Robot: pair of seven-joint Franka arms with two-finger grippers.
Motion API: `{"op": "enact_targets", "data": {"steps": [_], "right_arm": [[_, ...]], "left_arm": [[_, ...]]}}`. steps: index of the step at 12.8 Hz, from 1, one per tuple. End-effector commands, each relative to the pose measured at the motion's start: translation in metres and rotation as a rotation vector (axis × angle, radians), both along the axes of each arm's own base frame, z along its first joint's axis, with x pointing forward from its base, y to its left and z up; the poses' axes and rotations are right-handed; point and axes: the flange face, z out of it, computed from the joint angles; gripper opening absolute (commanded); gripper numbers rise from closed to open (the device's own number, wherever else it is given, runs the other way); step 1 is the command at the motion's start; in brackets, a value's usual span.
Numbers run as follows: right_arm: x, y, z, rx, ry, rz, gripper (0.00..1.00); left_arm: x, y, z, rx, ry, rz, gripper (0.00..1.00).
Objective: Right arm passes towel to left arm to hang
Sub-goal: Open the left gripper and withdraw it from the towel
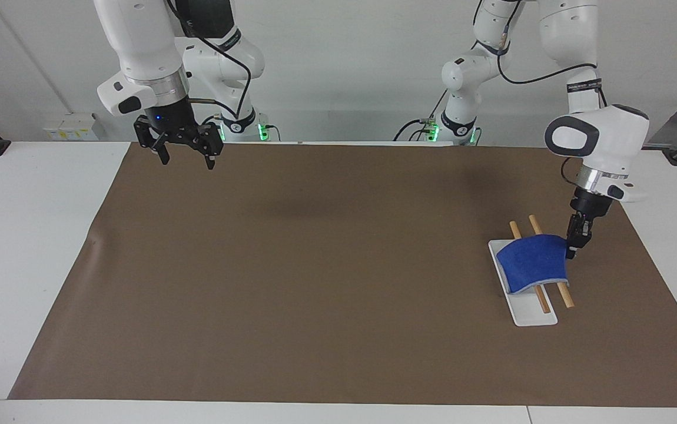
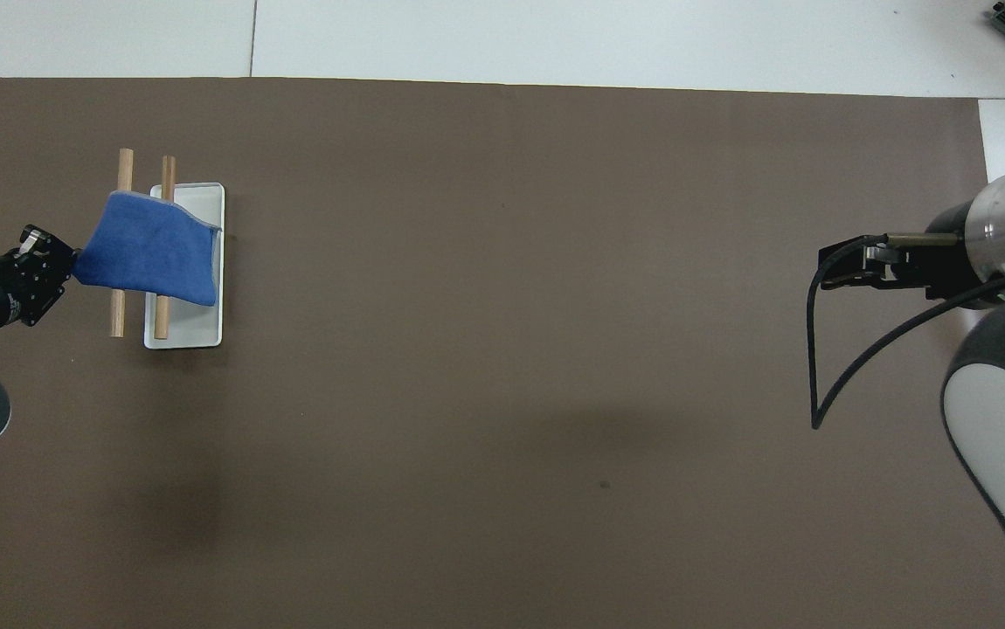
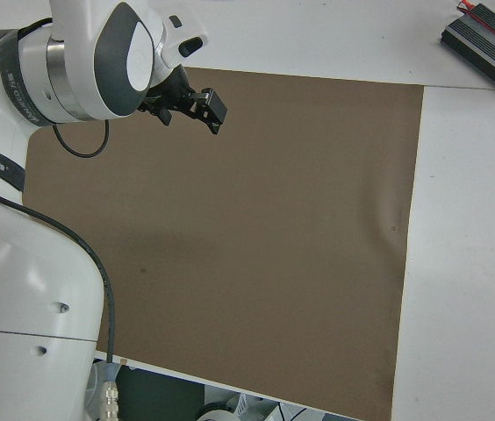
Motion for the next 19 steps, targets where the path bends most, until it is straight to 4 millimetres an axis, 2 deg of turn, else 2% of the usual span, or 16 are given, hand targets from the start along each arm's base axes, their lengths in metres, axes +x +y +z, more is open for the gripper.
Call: {"op": "enact_targets", "data": {"steps": [1, 3, 5, 11, 12, 14, 15, 18, 19], "right_arm": [[-0.001, -0.001, 0.003, -0.002, 0.021, 0.015, 1.00], [-0.003, -0.002, 0.004, 0.005, 0.030, 0.053, 1.00], [-0.005, 0.000, 0.003, 0.024, 0.039, 0.053, 1.00], [-0.009, -0.002, 0.003, 0.021, 0.060, 0.046, 1.00], [-0.009, -0.002, 0.002, 0.021, 0.064, 0.046, 1.00], [-0.009, -0.002, 0.002, 0.021, 0.064, 0.046, 1.00], [-0.009, -0.002, 0.002, 0.021, 0.065, 0.046, 1.00], [-0.012, -0.001, 0.004, 0.020, 0.062, 0.044, 1.00], [-0.012, -0.001, 0.004, 0.020, 0.062, 0.044, 1.00]], "left_arm": [[-0.009, 0.001, 0.000, 0.016, -0.005, -0.002, 0.00], [-0.009, 0.001, -0.004, 0.012, 0.002, -0.002, 0.00], [-0.008, 0.002, -0.016, 0.001, 0.022, -0.001, 0.00], [-0.009, 0.000, -0.021, -0.005, 0.032, 0.001, 0.00], [-0.009, 0.000, -0.021, -0.004, 0.033, -0.004, 0.14], [-0.009, 0.001, -0.020, -0.003, 0.032, -0.005, 0.49], [-0.008, 0.002, -0.019, -0.002, 0.030, -0.007, 0.56], [-0.003, 0.004, -0.013, 0.036, 0.010, -0.087, 0.59], [0.002, 0.012, -0.008, 0.026, 0.011, -0.089, 0.59]]}}
